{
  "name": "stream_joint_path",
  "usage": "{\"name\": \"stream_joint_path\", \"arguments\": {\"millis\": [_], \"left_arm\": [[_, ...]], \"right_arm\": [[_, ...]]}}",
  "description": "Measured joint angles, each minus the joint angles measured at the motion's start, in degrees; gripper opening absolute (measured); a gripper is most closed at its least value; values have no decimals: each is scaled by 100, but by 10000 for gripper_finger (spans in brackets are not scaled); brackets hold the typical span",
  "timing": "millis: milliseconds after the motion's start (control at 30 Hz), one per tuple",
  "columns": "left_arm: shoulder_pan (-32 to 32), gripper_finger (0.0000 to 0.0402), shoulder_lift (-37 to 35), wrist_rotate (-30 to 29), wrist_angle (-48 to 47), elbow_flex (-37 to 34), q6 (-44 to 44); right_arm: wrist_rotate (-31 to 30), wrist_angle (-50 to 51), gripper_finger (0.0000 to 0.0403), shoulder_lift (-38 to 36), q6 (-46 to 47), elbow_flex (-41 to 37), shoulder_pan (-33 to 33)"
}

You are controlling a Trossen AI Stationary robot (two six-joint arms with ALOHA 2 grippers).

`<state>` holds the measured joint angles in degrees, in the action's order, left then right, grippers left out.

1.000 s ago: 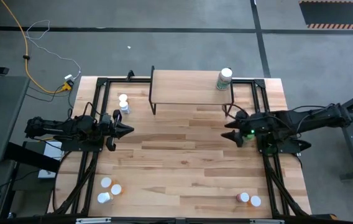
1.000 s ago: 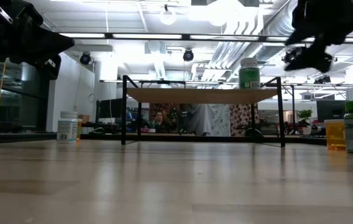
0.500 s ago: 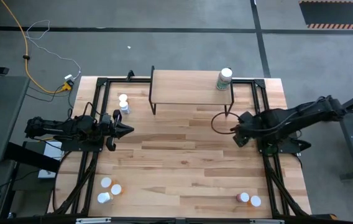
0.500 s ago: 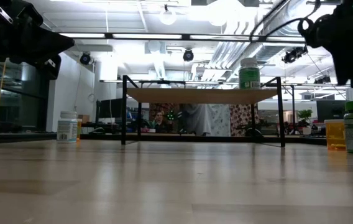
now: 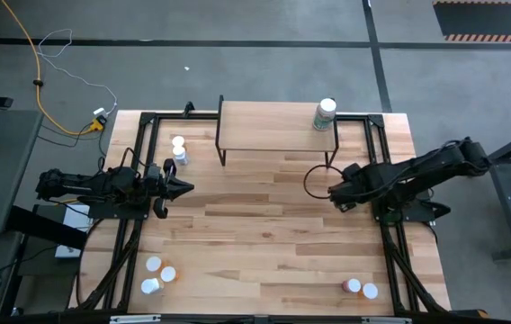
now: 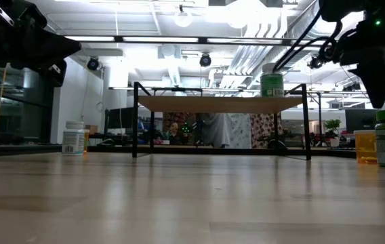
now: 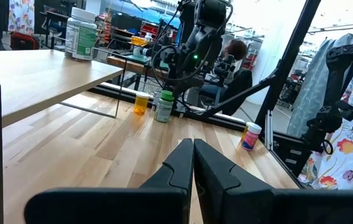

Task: Pick and place medicine bottles onto shelf by color
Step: Put the light green pill bottle on the shelf

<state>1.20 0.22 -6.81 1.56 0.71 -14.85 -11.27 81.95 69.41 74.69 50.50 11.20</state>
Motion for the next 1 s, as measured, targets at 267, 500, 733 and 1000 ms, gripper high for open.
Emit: {"name": "stream_joint_path", "arguments": {"millis": [267, 500, 733, 1000], "left_arm": [[1, 3, 0, 16, 2, 0, 0], [-1, 3, 0, 17, 4, 0, 0], [-1, 3, 0, 22, 3, 0, 0], [1, 3, 0, 31, 3, 0, -5]], "right_arm": [[238, -106, 298, -2, -494, -143, -526], [421, -200, 297, -2, -1126, -160, -1073], [703, -202, 297, -2, -1585, -160, -1392], [873, -217, 297, -4, -1724, -160, -1615]]}}
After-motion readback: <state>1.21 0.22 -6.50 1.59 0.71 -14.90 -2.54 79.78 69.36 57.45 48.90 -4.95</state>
